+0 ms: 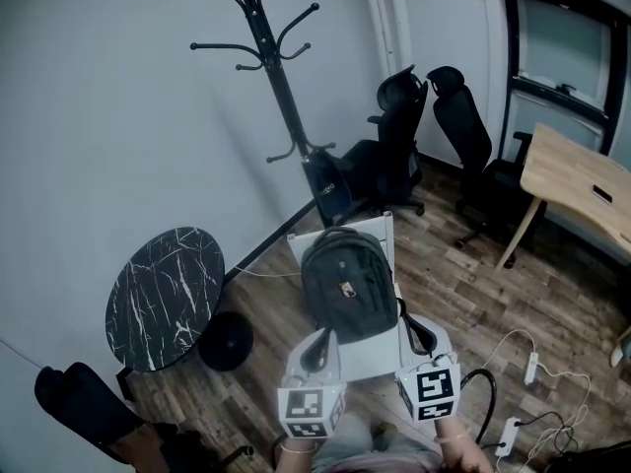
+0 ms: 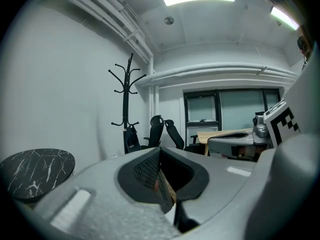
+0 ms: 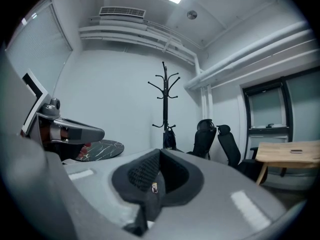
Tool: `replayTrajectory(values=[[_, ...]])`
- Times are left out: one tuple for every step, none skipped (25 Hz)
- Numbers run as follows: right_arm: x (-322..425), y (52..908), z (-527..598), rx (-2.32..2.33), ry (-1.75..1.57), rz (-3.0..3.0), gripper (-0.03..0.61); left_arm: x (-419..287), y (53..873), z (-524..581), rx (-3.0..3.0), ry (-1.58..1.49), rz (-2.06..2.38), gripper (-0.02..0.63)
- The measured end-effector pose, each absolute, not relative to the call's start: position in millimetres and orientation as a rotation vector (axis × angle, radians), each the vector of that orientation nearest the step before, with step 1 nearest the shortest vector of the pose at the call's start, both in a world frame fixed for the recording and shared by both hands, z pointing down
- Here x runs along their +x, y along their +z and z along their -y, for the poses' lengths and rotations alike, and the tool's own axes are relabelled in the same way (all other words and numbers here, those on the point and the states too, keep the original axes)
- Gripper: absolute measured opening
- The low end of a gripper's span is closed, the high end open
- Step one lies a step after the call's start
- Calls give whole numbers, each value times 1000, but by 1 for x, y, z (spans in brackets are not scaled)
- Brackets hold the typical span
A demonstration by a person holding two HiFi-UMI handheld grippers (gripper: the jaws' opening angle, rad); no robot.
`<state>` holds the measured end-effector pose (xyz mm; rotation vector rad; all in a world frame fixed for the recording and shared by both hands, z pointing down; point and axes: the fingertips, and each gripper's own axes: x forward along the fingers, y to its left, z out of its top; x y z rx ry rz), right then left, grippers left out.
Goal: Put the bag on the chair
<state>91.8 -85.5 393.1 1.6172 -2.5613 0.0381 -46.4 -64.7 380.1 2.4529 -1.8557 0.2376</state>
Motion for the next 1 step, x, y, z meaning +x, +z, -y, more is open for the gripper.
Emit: replayTrajectory(values=[[90,393,90,1615,41,2560,2,-48,380,68,2449,237,1858,9]])
